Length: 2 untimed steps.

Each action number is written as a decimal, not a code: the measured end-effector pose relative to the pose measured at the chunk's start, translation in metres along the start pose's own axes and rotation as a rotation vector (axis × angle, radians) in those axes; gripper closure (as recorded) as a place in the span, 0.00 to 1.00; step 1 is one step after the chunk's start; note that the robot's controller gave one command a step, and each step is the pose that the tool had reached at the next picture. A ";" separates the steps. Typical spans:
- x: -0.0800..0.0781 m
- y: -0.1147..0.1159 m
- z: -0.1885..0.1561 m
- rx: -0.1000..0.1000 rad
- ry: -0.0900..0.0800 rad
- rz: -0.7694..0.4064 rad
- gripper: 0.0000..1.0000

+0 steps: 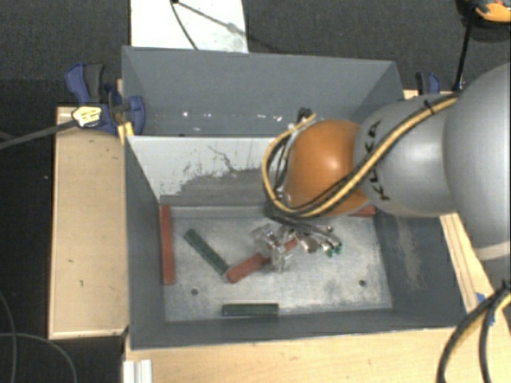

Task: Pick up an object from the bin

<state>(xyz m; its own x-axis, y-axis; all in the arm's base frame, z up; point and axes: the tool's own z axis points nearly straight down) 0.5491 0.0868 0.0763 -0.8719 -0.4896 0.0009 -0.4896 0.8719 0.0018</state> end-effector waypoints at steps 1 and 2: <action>-0.001 0.000 -0.012 0.001 -0.002 0.000 1.00; -0.002 -0.001 -0.018 0.003 -0.006 0.001 1.00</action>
Offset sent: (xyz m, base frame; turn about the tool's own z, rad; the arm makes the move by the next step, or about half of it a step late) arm 0.0001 0.0002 0.0016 0.0000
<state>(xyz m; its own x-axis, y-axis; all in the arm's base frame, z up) 0.5508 0.0869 0.0942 -0.8723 -0.4889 -0.0048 -0.4889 0.8723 -0.0009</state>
